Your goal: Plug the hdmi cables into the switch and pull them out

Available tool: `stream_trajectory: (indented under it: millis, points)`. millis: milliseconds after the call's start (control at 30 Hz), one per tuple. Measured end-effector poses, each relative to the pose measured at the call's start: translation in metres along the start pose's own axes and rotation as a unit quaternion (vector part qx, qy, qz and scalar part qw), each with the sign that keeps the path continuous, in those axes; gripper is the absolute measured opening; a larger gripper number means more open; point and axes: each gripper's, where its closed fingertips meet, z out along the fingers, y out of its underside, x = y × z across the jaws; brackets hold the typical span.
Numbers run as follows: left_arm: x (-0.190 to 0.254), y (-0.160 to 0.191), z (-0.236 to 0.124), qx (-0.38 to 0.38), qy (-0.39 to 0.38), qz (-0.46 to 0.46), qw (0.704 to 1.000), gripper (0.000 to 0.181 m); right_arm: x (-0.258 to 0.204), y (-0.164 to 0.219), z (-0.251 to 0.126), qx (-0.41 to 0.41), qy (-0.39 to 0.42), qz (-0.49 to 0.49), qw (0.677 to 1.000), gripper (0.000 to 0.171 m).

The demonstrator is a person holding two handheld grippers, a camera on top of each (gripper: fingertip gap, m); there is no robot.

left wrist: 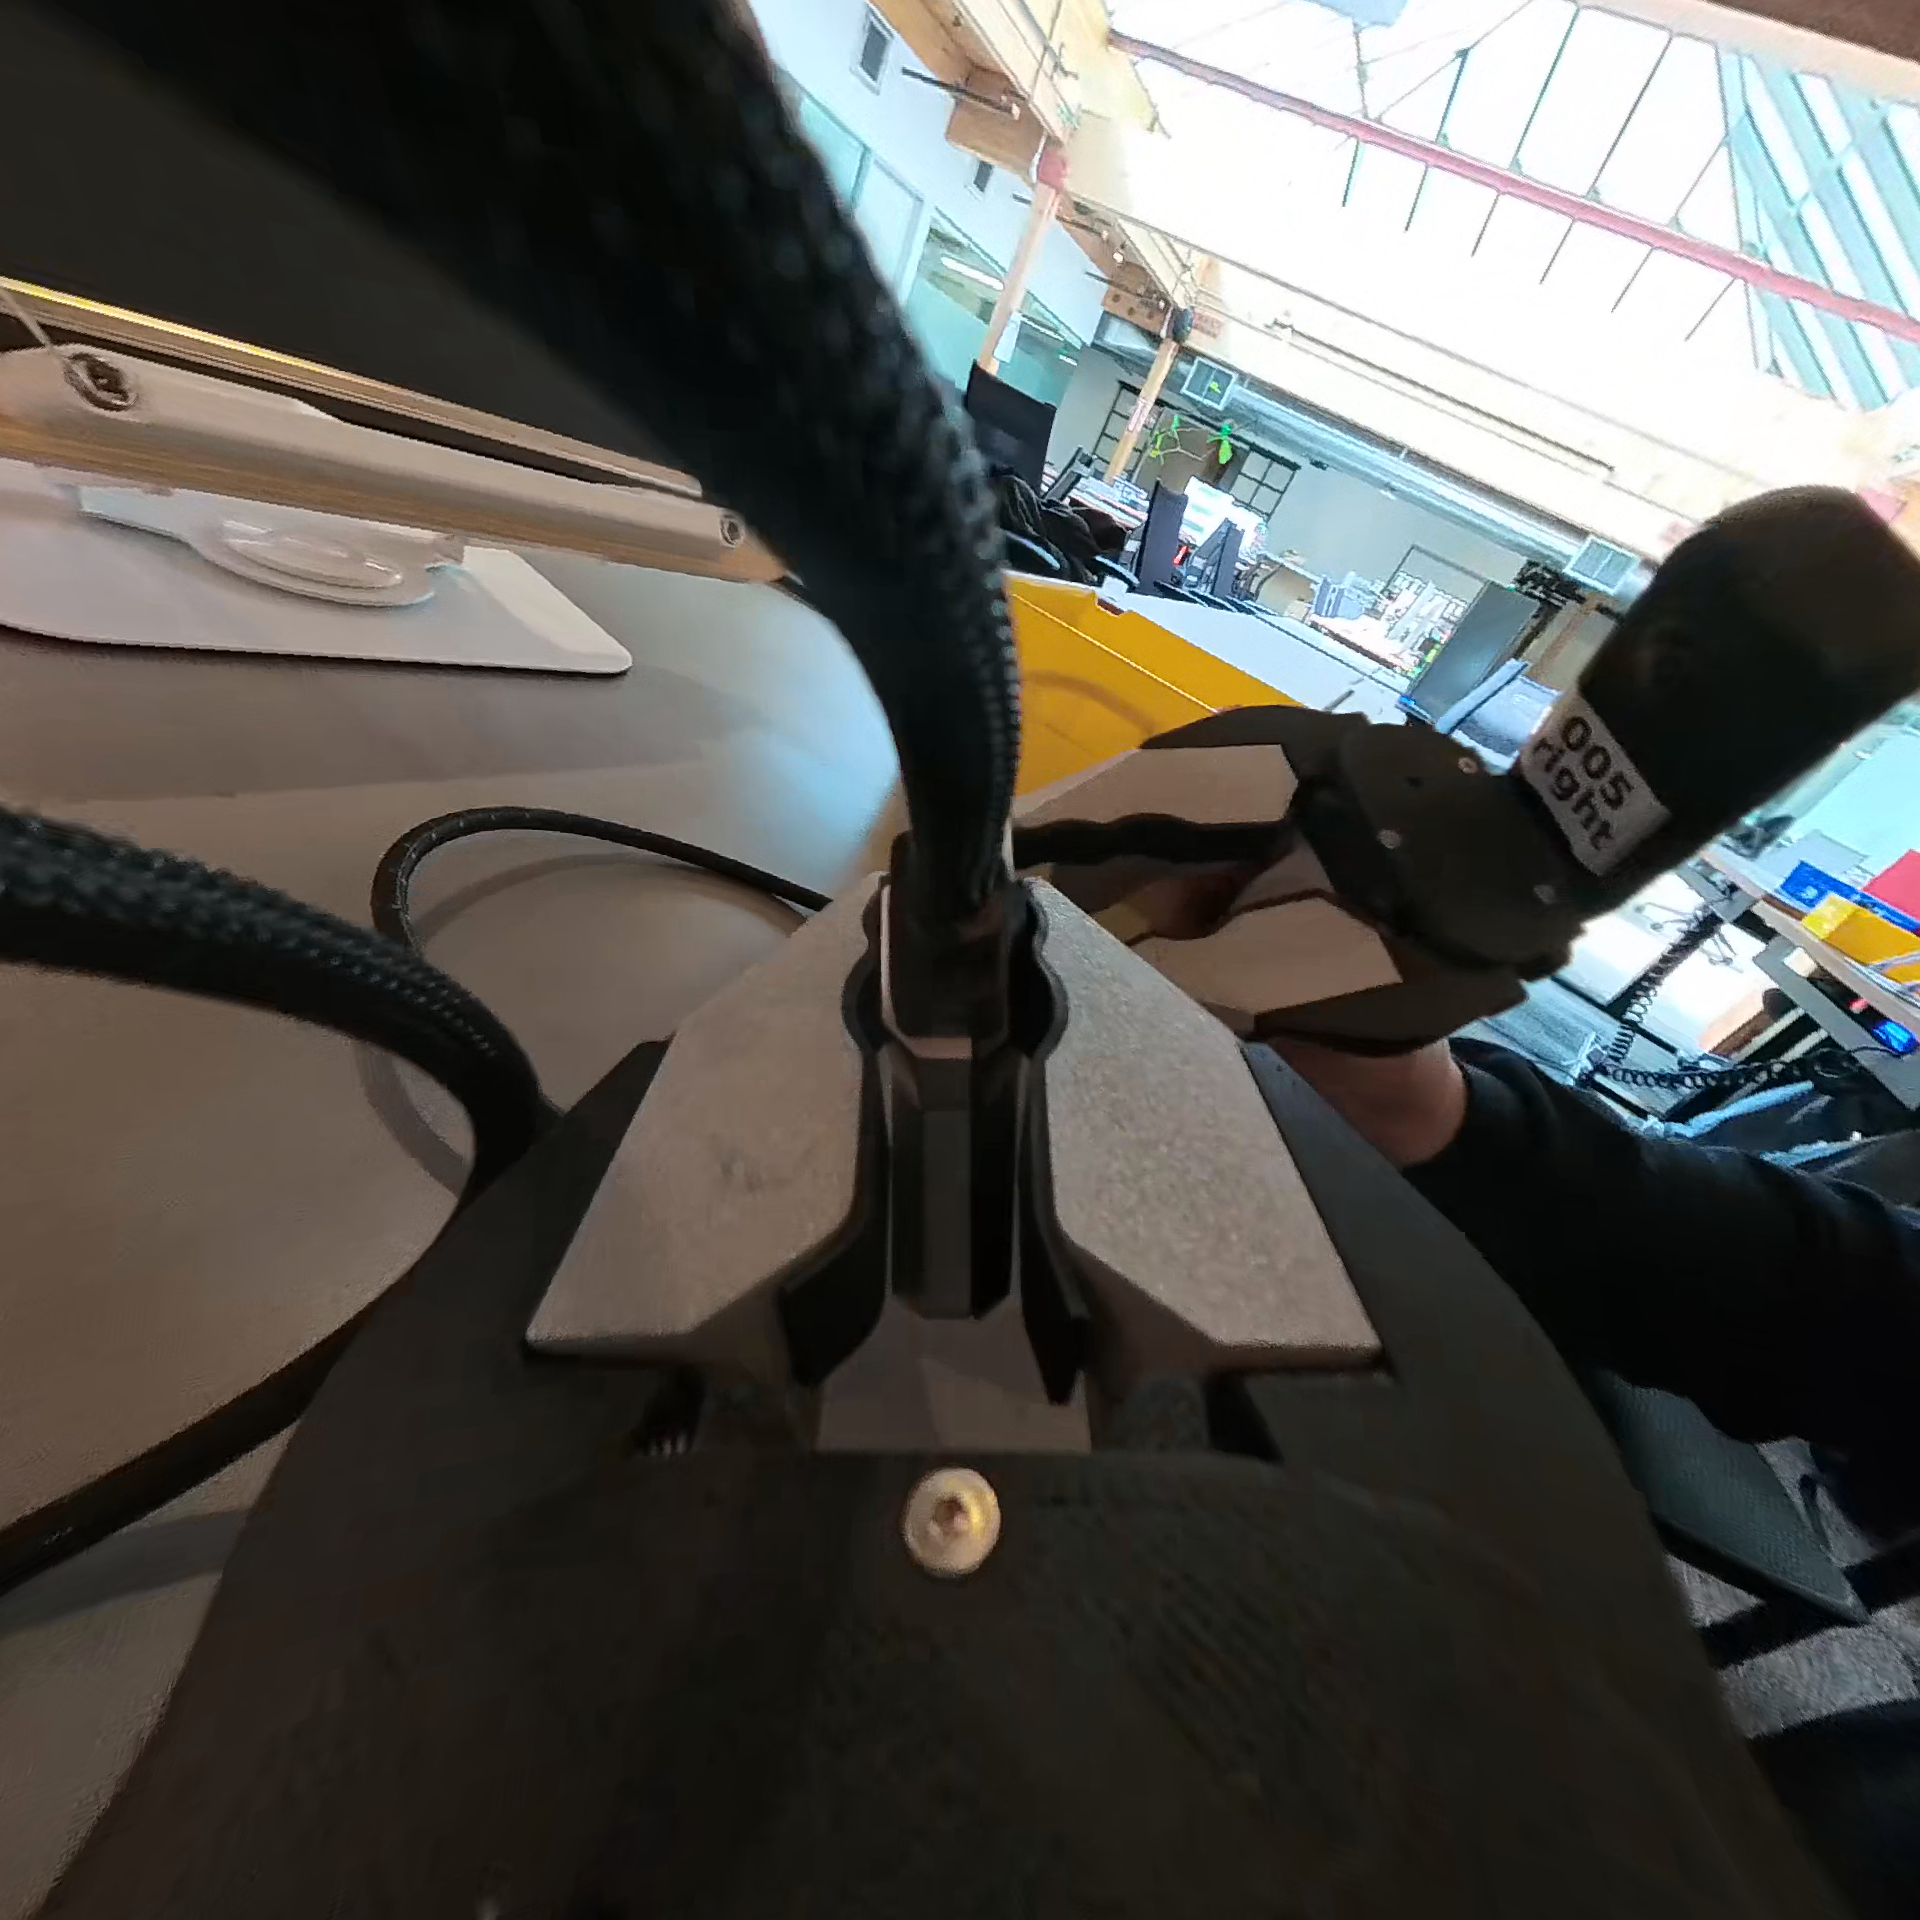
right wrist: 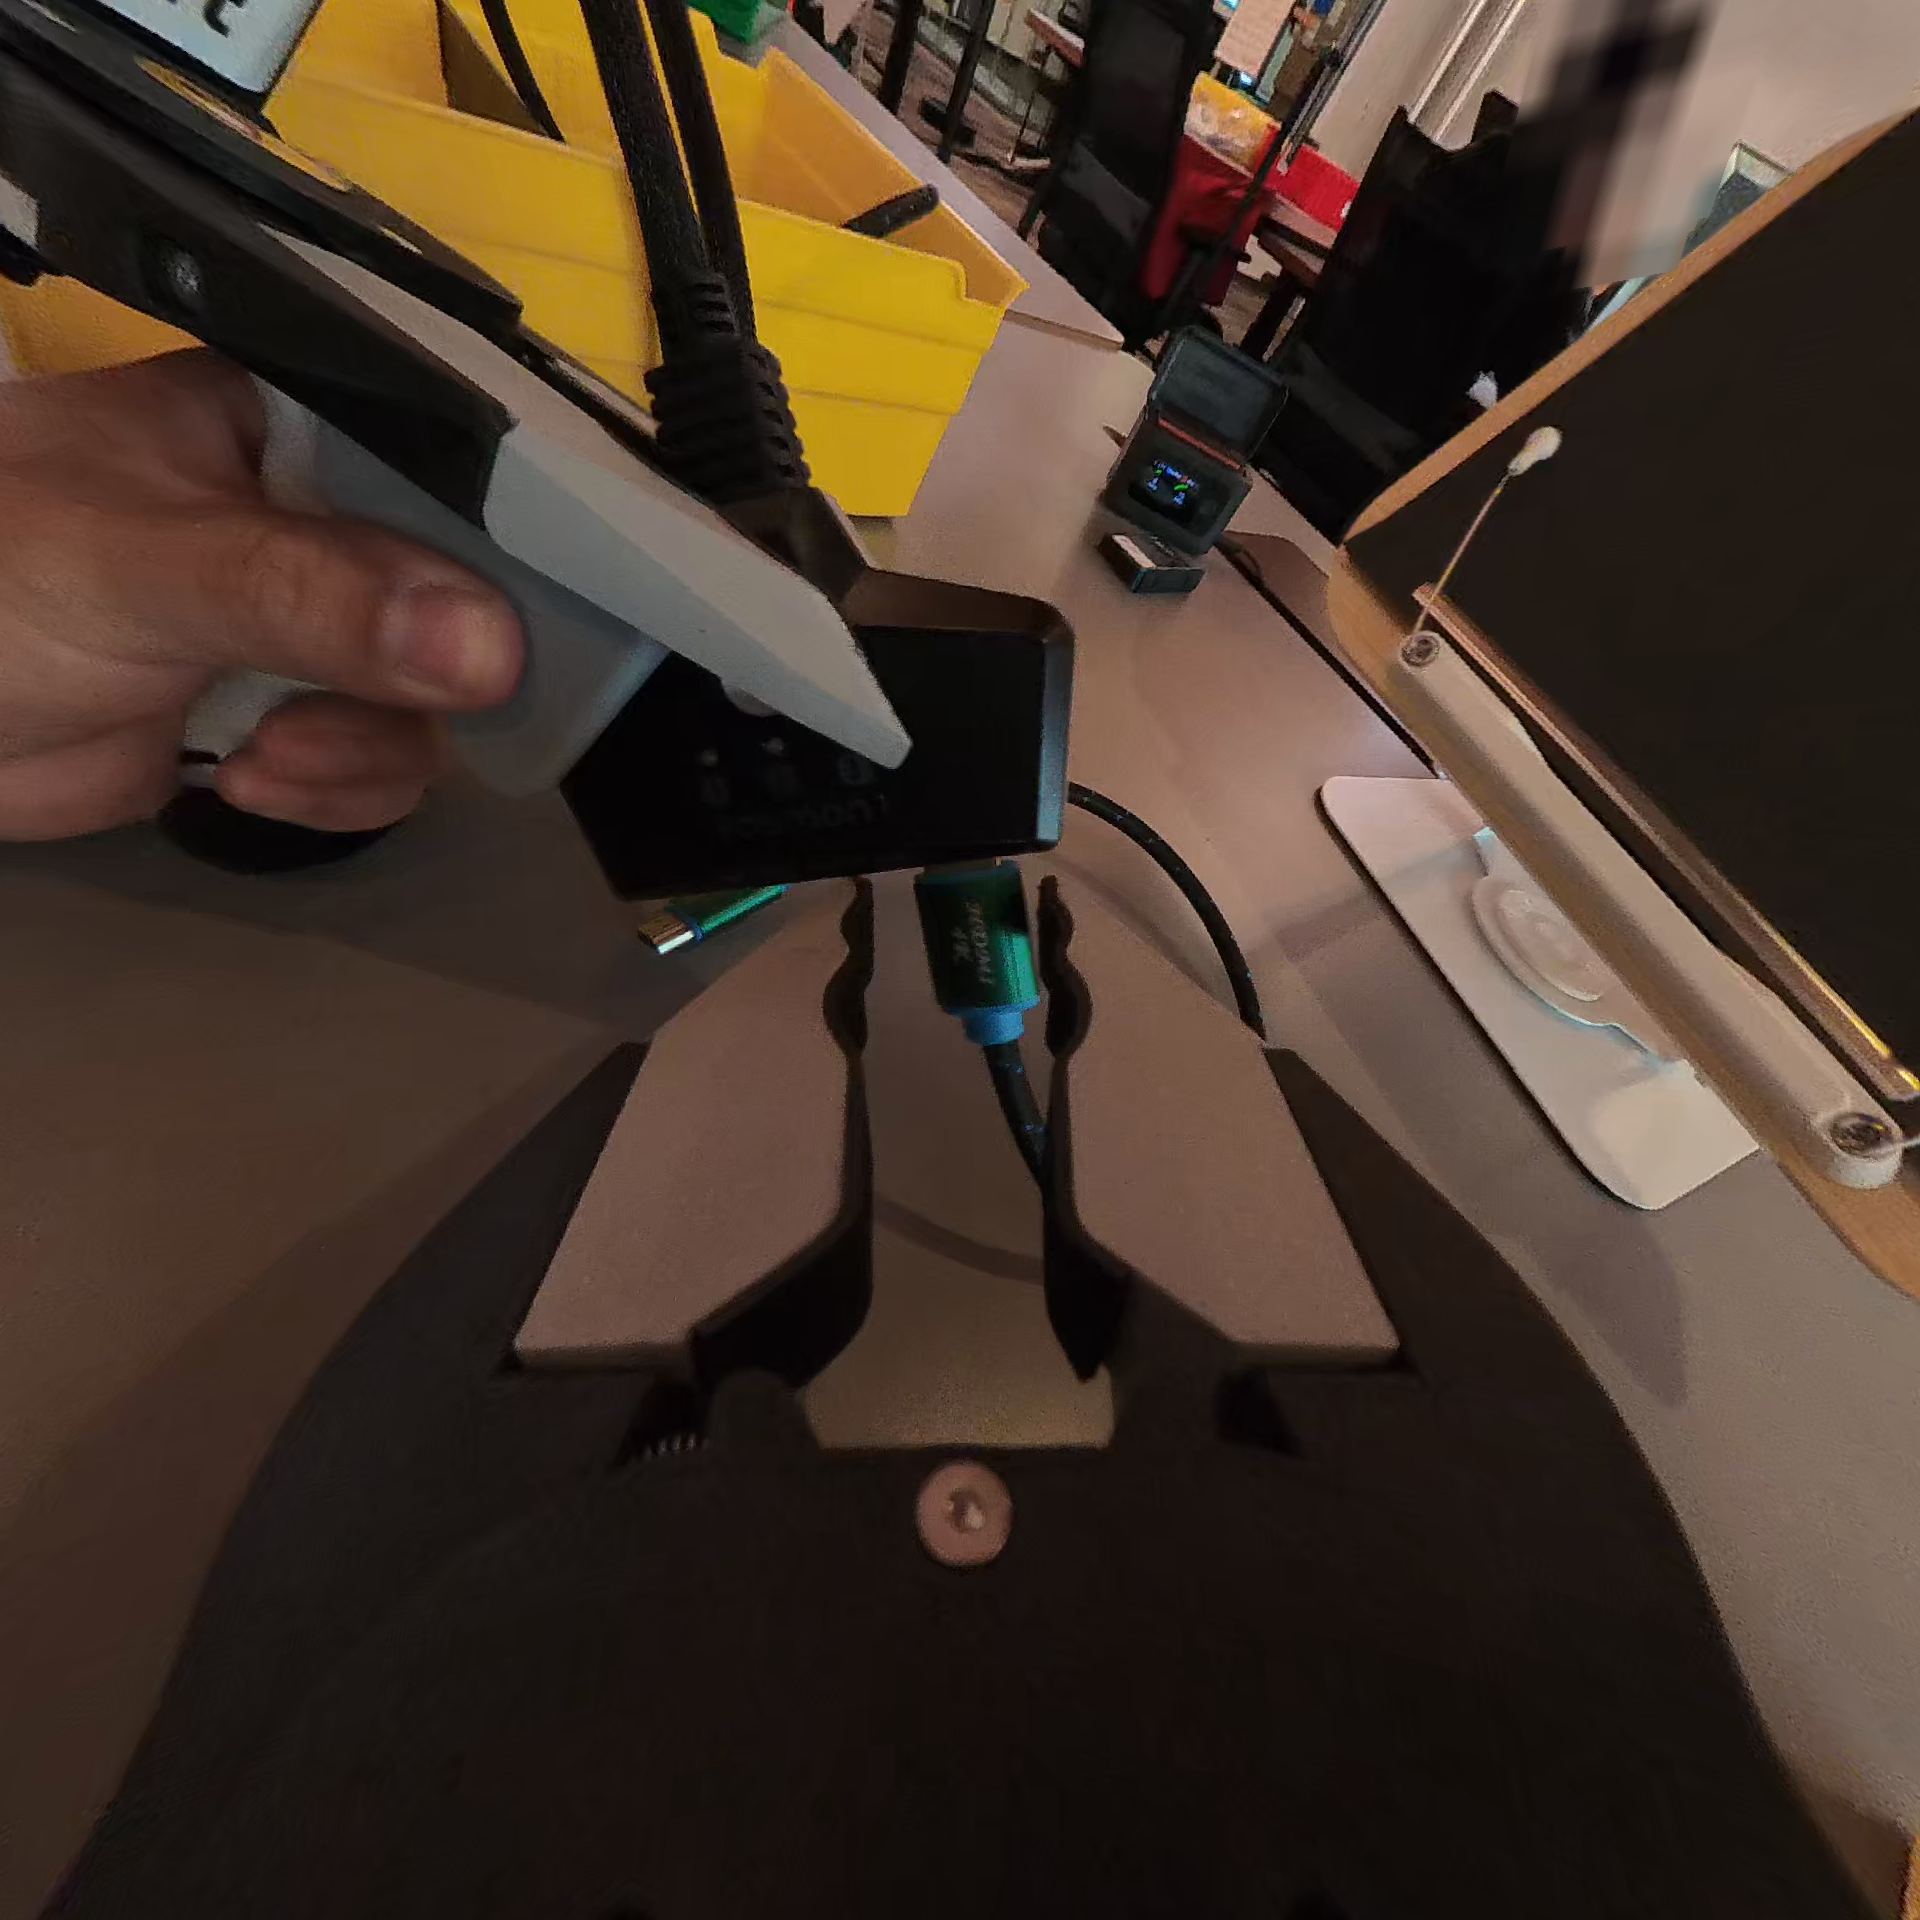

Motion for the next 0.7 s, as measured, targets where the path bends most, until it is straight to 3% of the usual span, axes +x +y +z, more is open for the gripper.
stream_trajectory:
  millis: [233,400,700]
  points:
    - [-0.004,-0.007,-0.004,0.028,0.008,-0.034,0.999,0.021,0.009,-0.006,0.01,-0.01,0.065,-0.03,0.997,0.023]
    - [-0.007,-0.01,-0.007,0.041,0.008,-0.043,0.998,0.02,0.007,-0.009,0.013,-0.028,0.108,-0.106,0.988,0.018]
    - [-0.021,0.001,0.0,-0.009,-0.085,0.009,0.996,0.021,0.007,0.016,0.025,-0.141,0.02,-0.151,0.978,0.019]
